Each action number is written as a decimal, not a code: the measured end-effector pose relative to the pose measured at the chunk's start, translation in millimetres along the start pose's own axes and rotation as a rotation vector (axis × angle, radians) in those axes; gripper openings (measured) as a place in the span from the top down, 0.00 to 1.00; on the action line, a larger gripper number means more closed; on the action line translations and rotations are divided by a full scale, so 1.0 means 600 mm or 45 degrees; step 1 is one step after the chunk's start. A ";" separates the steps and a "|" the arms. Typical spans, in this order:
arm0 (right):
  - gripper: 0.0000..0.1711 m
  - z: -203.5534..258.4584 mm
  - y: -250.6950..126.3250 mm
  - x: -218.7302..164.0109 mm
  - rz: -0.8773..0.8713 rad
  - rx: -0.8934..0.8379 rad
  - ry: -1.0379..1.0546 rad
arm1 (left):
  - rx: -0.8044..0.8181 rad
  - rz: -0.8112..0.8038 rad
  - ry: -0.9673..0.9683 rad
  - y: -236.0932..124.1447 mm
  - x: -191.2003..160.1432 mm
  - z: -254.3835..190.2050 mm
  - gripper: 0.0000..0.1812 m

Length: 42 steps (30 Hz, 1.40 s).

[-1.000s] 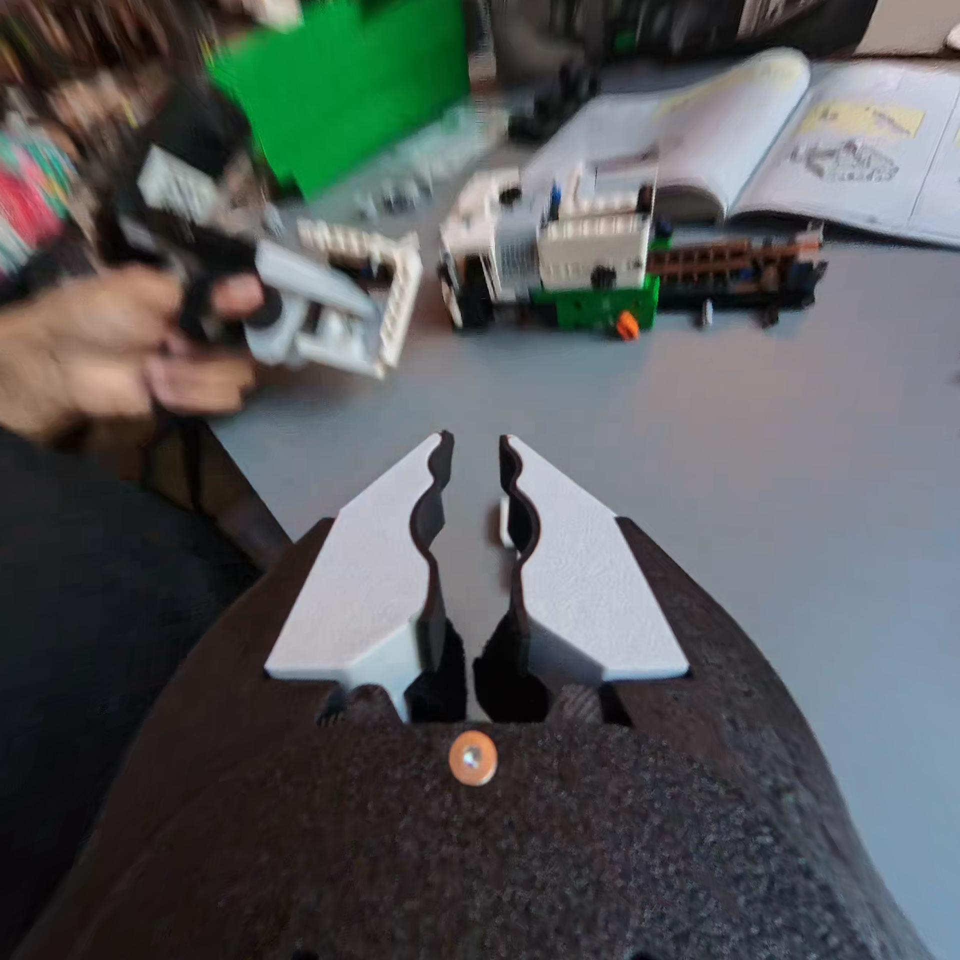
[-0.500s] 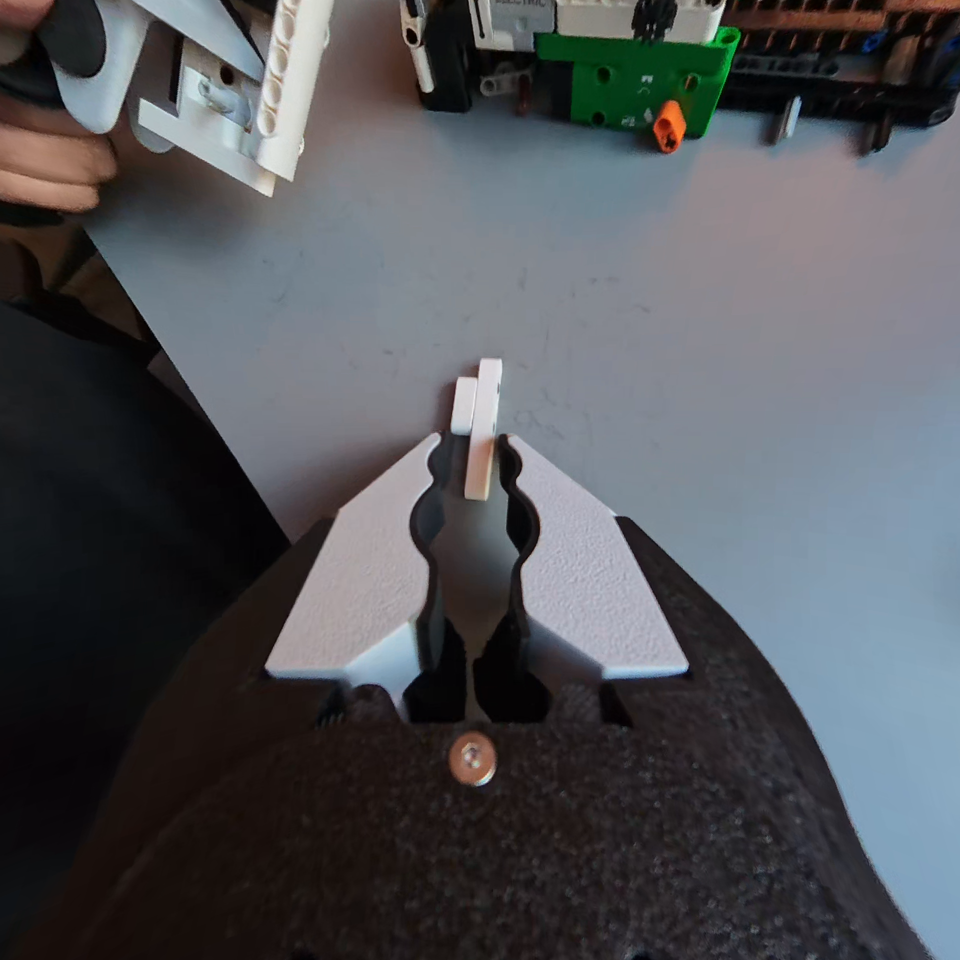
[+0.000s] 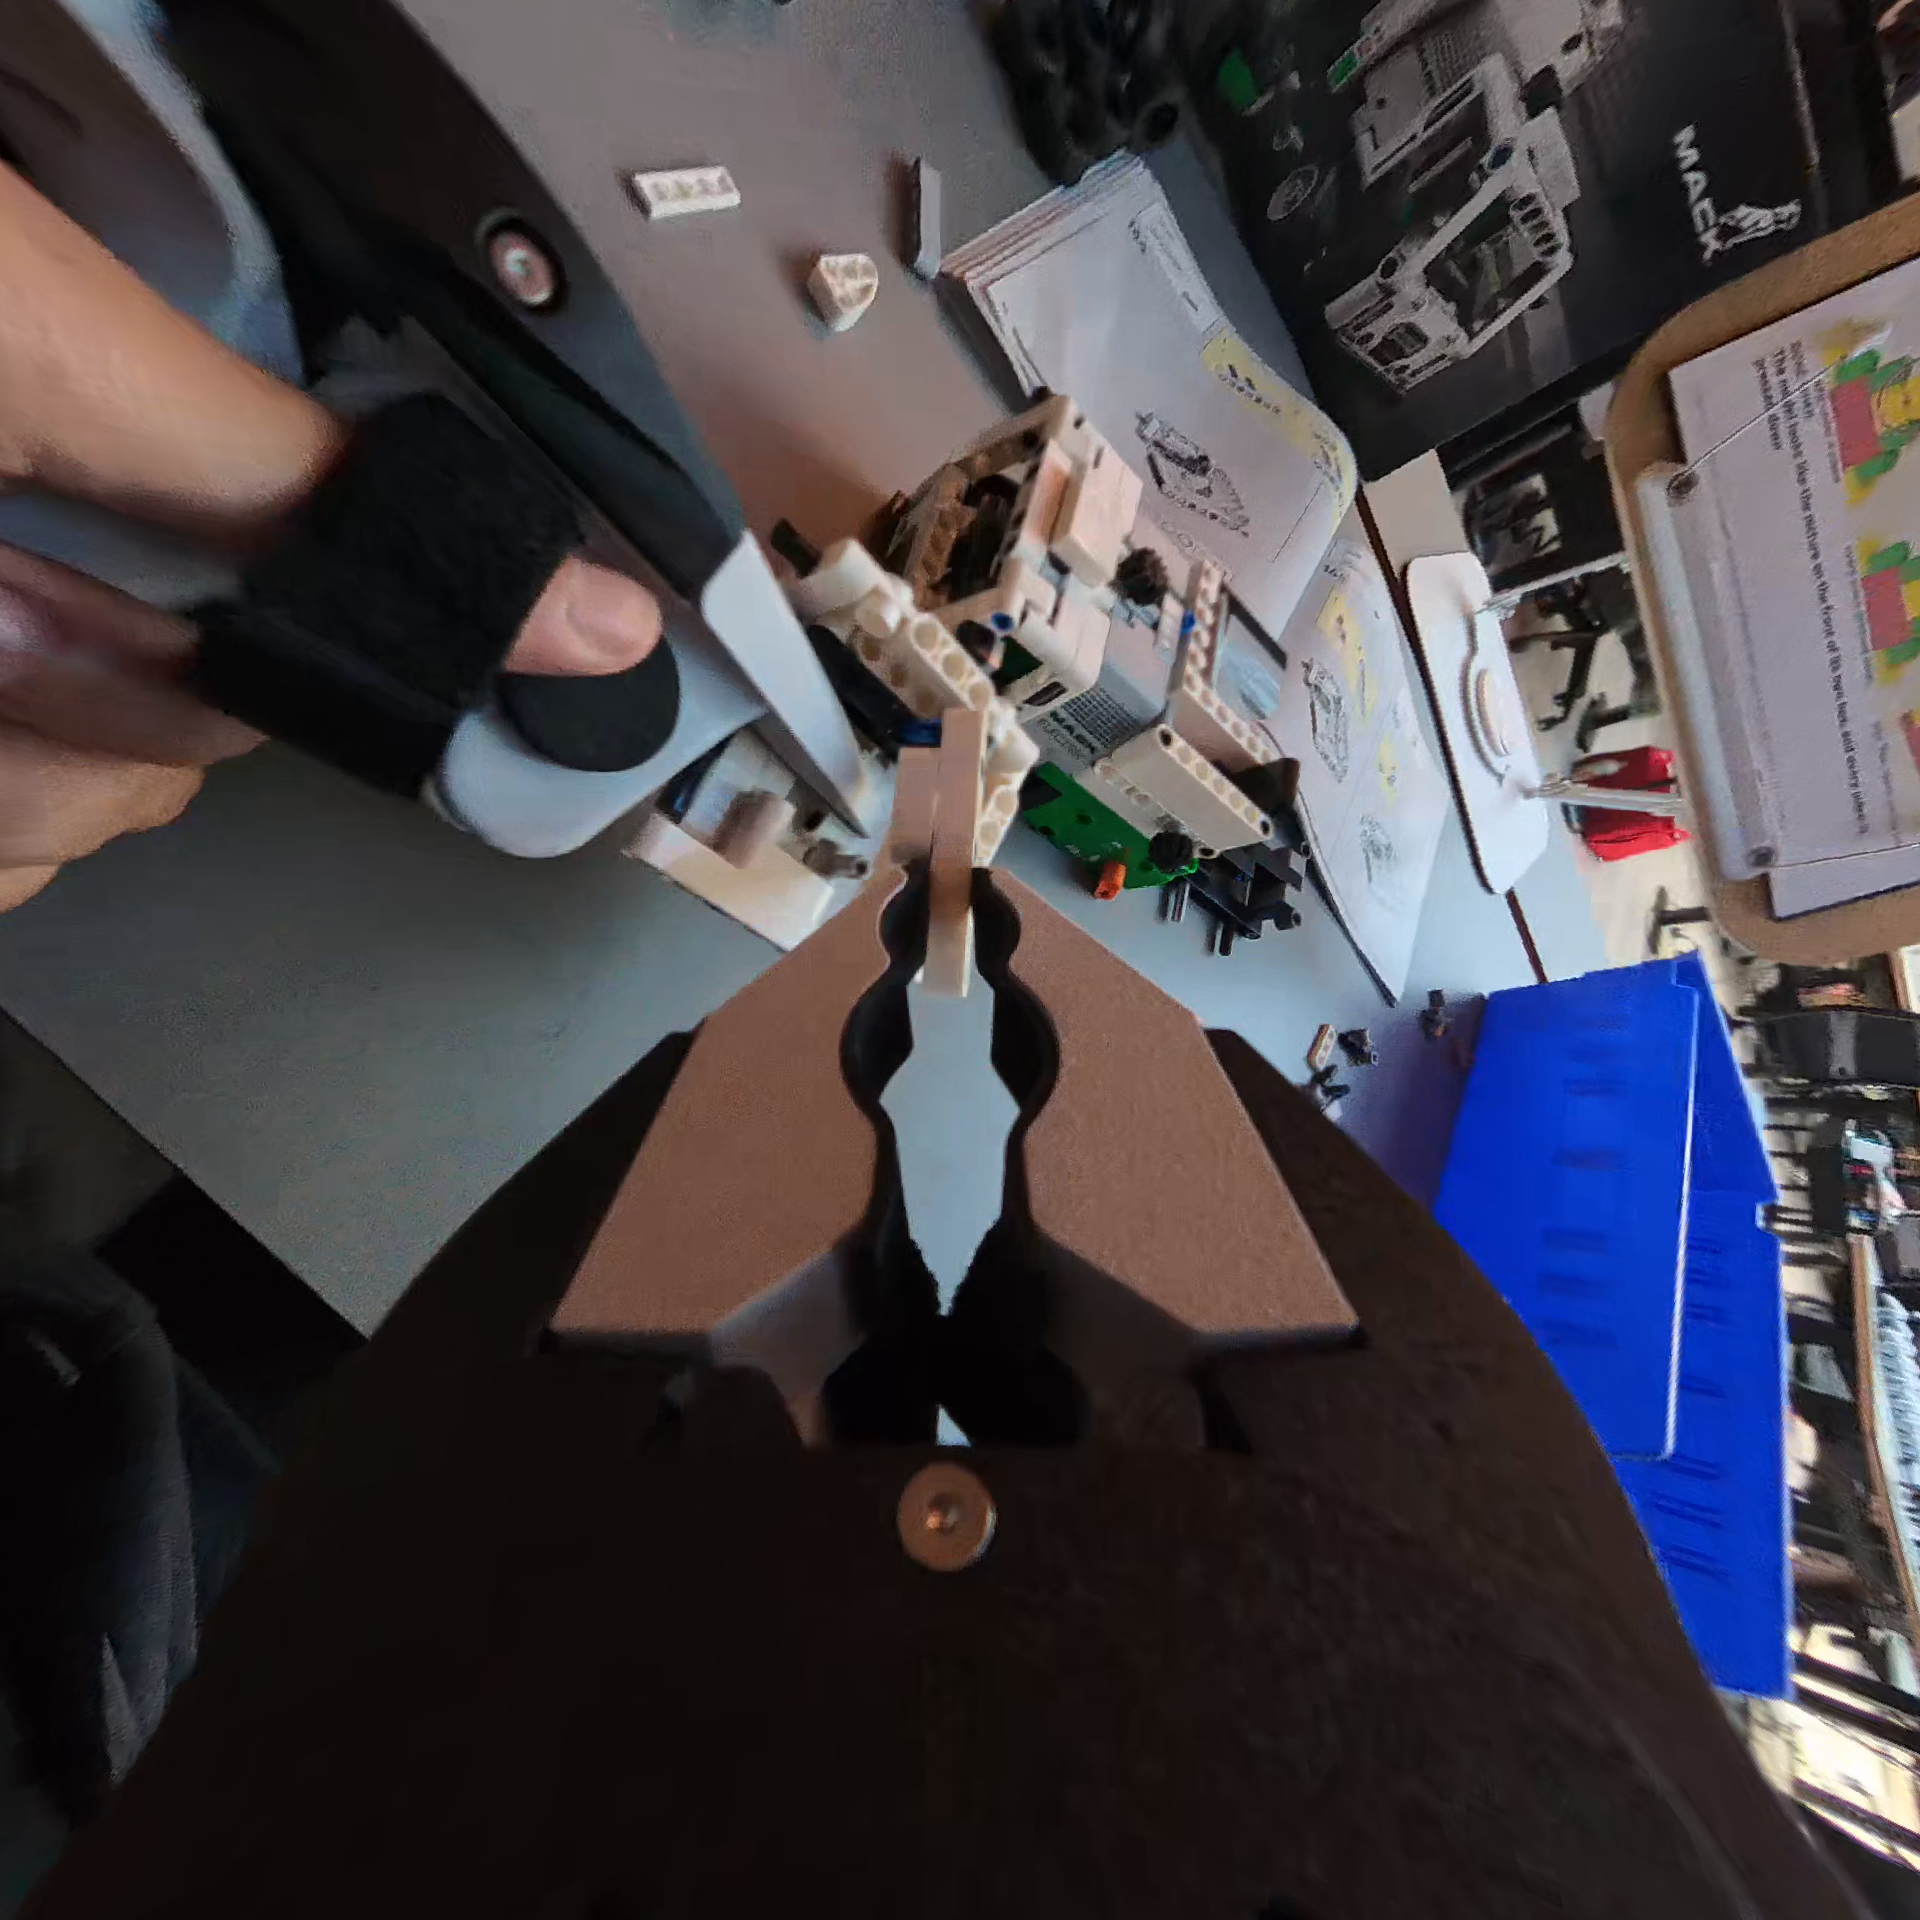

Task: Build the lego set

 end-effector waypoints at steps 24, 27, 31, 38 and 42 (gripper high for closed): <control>0.93 0.018 0.012 0.012 0.150 -0.026 0.041 | 0.031 -0.033 -0.095 0.013 -0.002 0.004 0.96; 0.91 0.016 0.010 0.016 0.121 0.021 0.103 | 0.017 -0.029 -0.113 0.013 -0.002 0.003 0.96; 0.91 0.010 0.006 0.021 0.057 0.083 0.200 | -0.004 -0.023 -0.135 0.013 -0.002 0.000 0.96; 0.91 -0.018 -0.011 0.023 -0.125 0.222 0.510 | -0.047 -0.003 -0.166 0.014 -0.006 -0.007 0.96; 0.88 -0.054 -0.024 0.006 -0.243 0.368 0.800 | -0.064 -0.006 -0.183 0.012 -0.006 -0.009 0.96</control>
Point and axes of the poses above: each gripper's, where its closed fingertips meet, y out along the fingers, x out of its top, z = x × y across the jaws, the point moved 5 cm from there along -y, back along the fingers, and after that the axes turned 9 degrees about -z, right-handed, at the moved point
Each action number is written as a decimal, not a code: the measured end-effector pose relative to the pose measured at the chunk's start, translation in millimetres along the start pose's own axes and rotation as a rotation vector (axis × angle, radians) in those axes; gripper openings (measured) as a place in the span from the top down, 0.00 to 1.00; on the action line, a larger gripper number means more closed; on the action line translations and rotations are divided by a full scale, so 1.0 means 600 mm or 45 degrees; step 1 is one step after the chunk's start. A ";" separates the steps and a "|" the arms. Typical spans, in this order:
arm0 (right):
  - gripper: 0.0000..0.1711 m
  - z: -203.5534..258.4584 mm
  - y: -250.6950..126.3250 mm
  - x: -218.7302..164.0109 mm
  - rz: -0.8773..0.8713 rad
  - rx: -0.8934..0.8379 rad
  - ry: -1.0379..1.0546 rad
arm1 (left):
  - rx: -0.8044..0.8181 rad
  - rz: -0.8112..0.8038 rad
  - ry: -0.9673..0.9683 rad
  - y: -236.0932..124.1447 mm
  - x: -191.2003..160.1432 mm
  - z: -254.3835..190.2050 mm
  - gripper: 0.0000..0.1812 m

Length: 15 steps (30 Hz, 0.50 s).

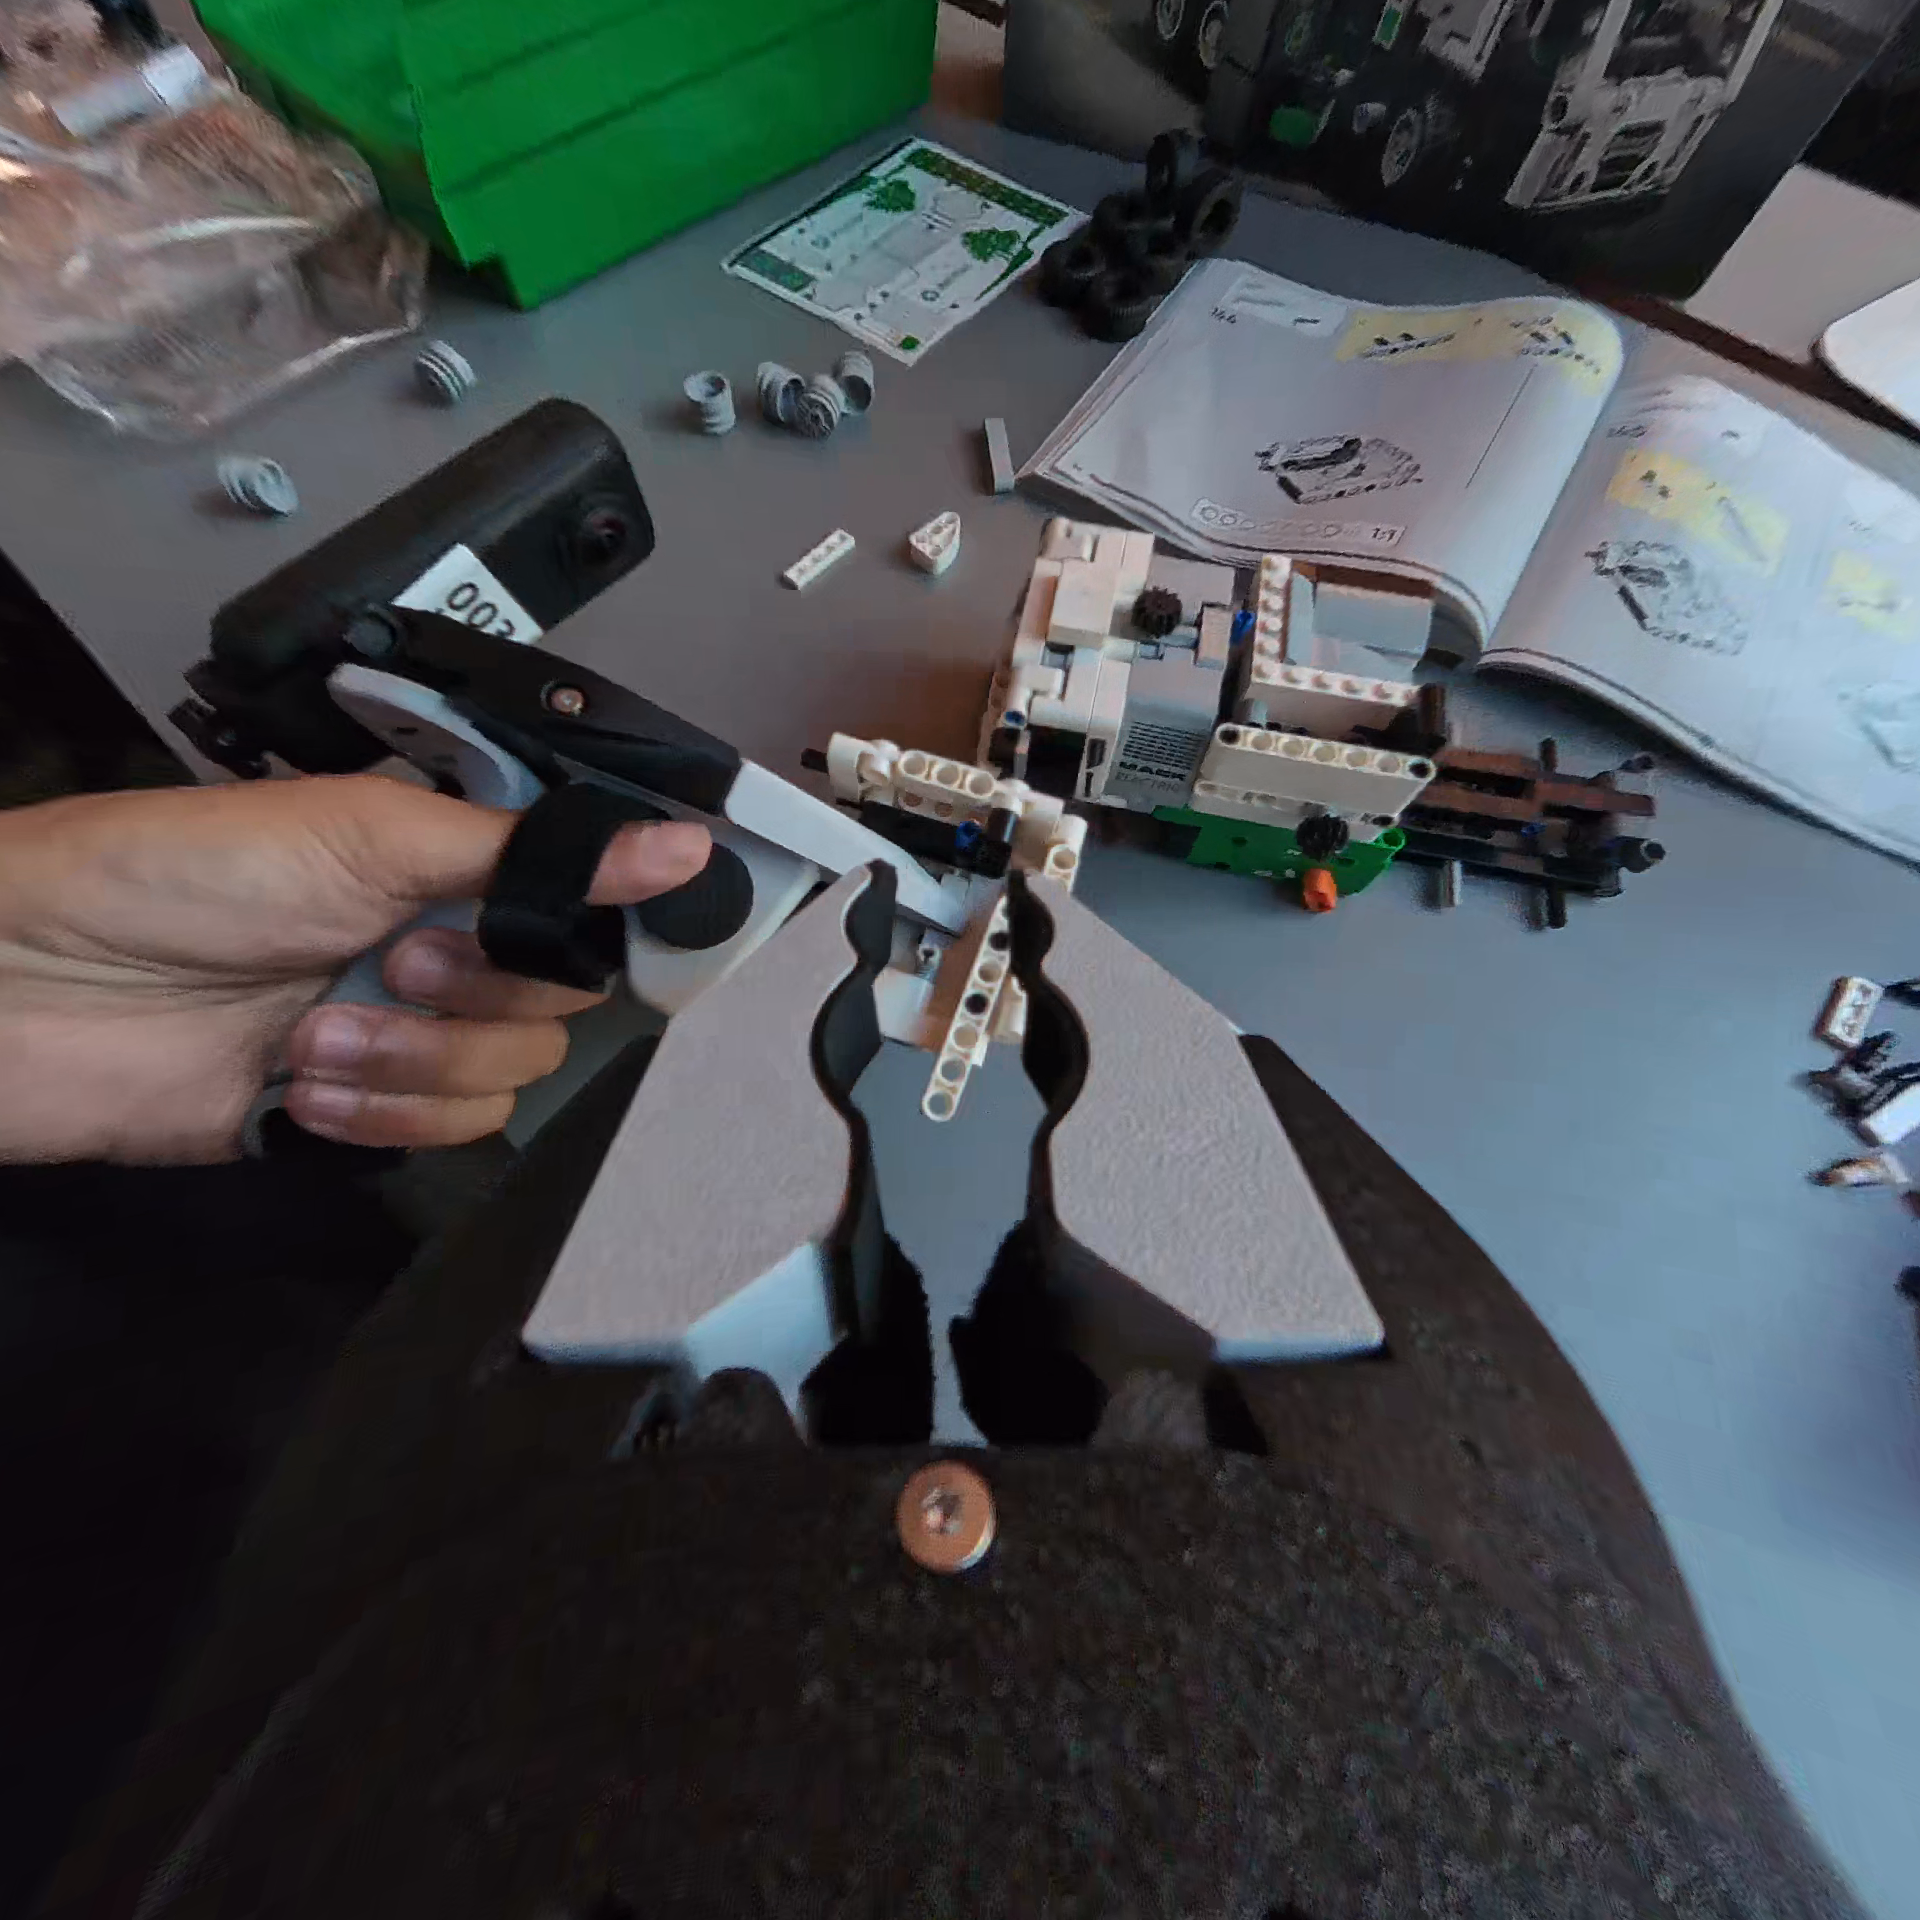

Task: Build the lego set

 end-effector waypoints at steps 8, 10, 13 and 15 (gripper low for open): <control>0.85 -0.024 -0.012 -0.046 0.122 0.168 0.279 | 0.000 -0.015 0.003 -0.001 0.002 -0.001 0.97; 0.84 -0.017 -0.013 -0.052 0.134 0.191 0.293 | 0.004 -0.019 0.008 -0.002 0.003 0.000 0.96; 0.84 -0.012 -0.006 -0.062 0.180 0.096 0.176 | 0.010 -0.016 0.007 0.000 0.003 0.001 0.96; 0.89 -0.011 0.000 -0.069 0.225 0.021 0.069 | 0.009 -0.008 0.010 0.001 0.001 0.000 0.97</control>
Point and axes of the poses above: each gripper's, where its closed fingertips meet, y out along the fingers, x out of its top, z = x × y across the jaws, the point moved 5 cm from there along -y, back along the fingers, and after that the axes turned 9 degrees about -z, right-handed, at the moved point
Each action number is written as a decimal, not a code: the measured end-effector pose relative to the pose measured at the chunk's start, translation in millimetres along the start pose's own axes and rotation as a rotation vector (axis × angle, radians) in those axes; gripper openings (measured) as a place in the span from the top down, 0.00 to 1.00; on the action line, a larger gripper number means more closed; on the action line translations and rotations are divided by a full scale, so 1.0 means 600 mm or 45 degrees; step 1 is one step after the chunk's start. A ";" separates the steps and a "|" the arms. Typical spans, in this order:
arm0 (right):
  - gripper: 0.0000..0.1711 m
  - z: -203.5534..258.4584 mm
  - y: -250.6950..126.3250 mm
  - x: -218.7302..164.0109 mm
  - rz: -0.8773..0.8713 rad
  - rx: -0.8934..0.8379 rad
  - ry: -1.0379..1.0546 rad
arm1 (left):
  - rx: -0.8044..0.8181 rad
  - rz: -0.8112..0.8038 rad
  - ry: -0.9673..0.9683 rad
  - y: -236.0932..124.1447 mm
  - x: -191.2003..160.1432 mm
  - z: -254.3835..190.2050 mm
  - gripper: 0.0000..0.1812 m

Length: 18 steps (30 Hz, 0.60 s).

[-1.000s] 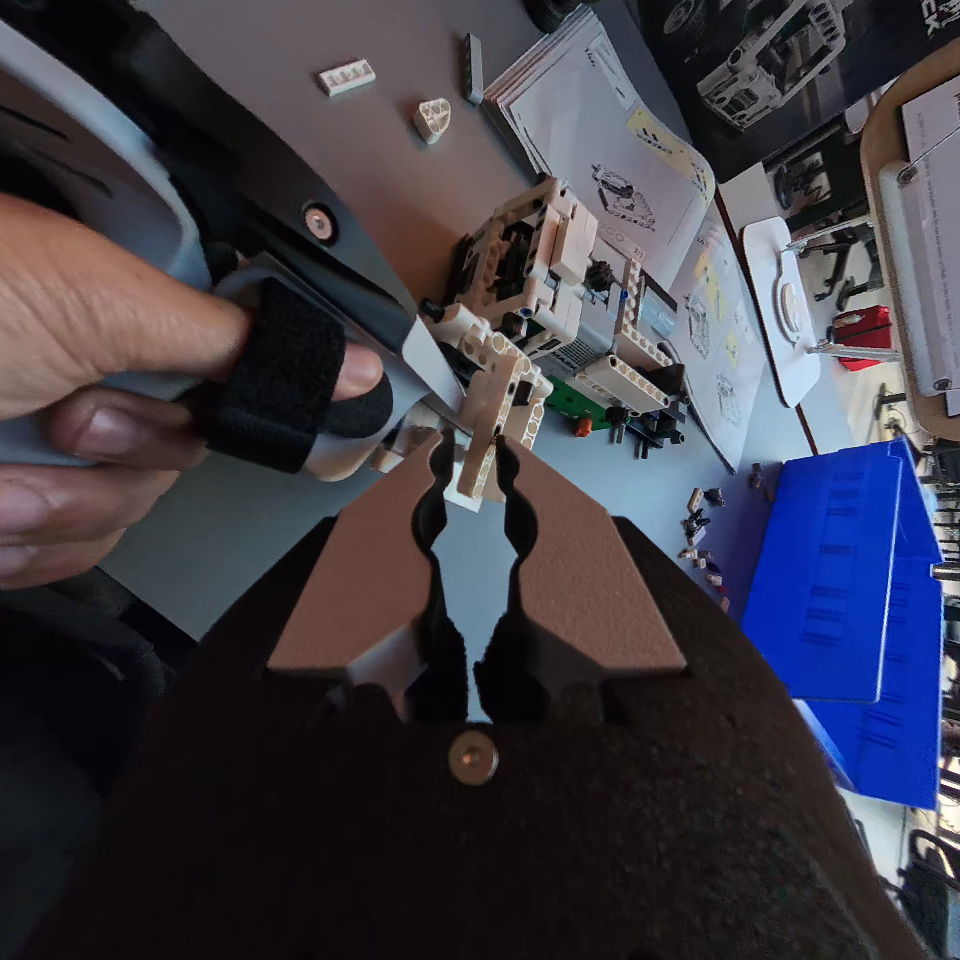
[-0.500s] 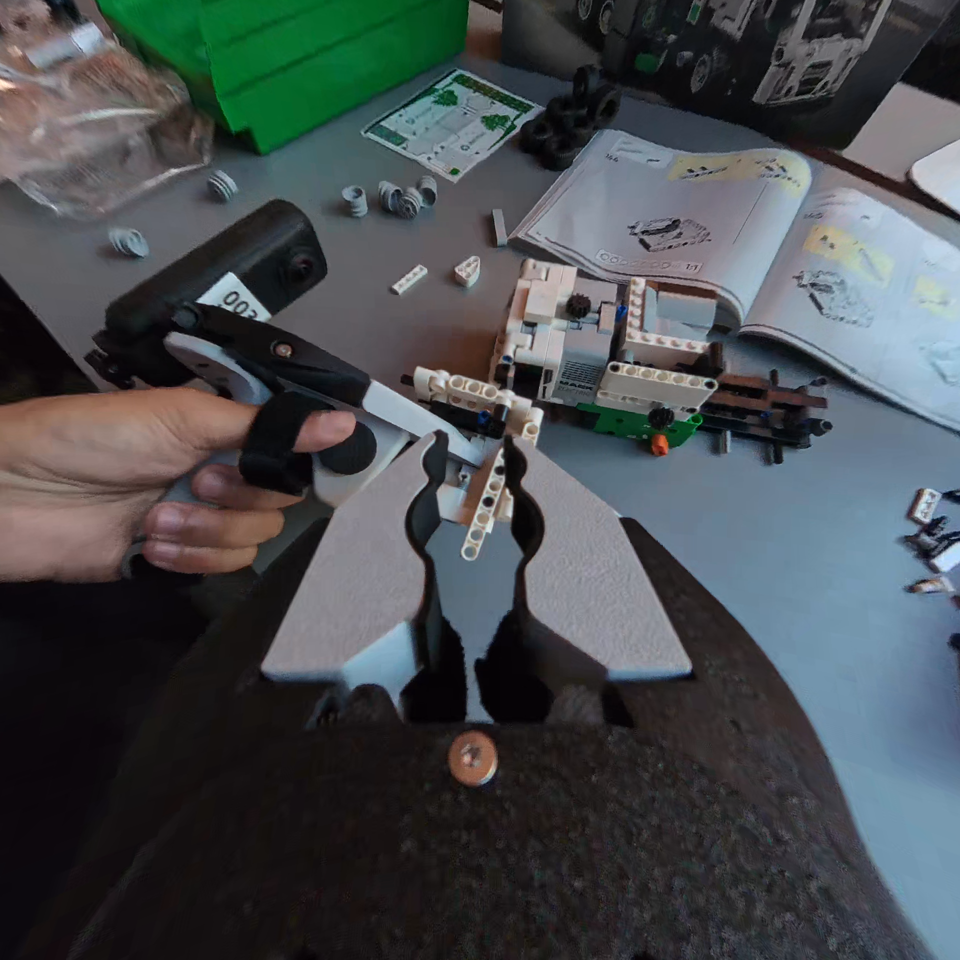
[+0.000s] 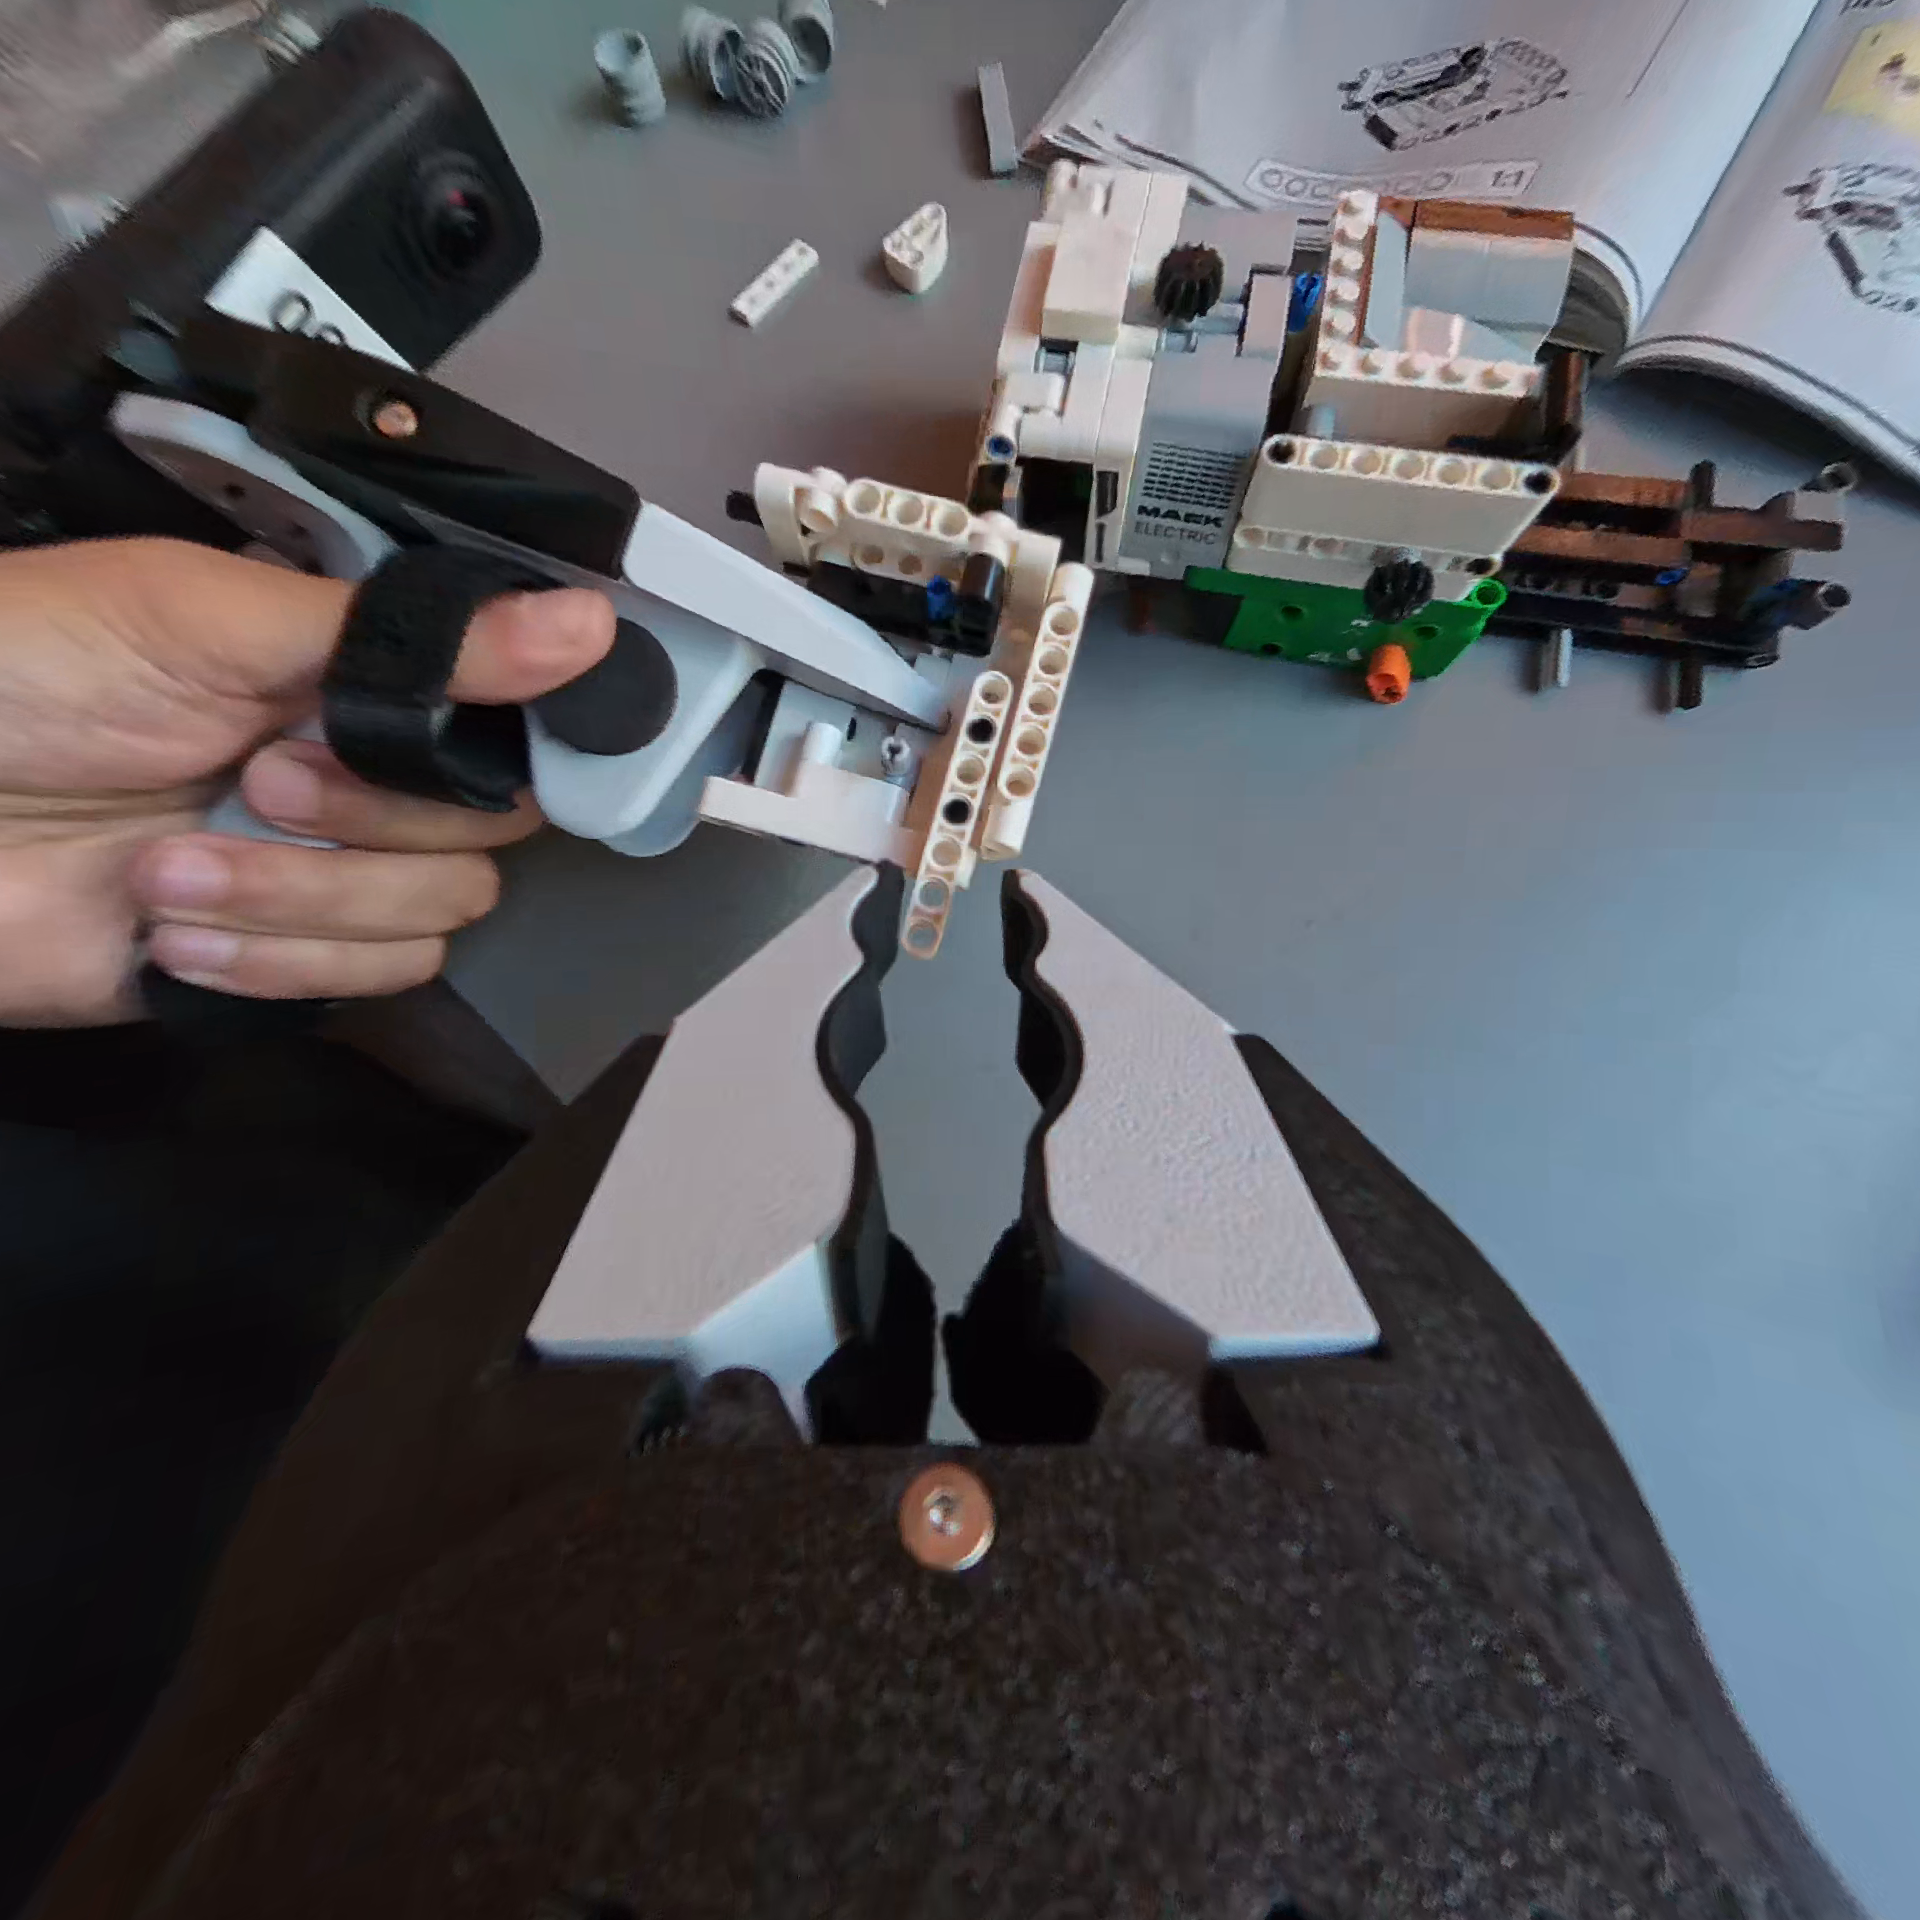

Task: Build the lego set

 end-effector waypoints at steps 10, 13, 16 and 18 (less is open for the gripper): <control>0.96 0.018 0.001 0.039 -0.077 -0.092 0.023 | 0.014 -0.025 0.005 -0.003 0.002 0.002 0.97; 0.96 0.019 0.017 0.040 -0.028 -0.108 0.096 | 0.005 -0.029 -0.008 -0.002 0.000 0.001 0.96; 0.96 0.019 0.023 0.040 -0.003 -0.121 0.111 | 0.008 -0.036 -0.023 -0.004 0.001 0.003 0.96; 0.96 0.020 0.024 0.041 0.006 -0.111 0.135 | 0.010 -0.044 -0.024 -0.005 0.003 0.004 0.96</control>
Point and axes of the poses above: each gripper's, where its closed fingertips meet, y out along the fingers, x out of its top, z = x × y across the jaws, the point moved 5 cm from there along -y, back along the fingers, and after that the axes turned 9 degrees about -z, right-handed, at the moved point
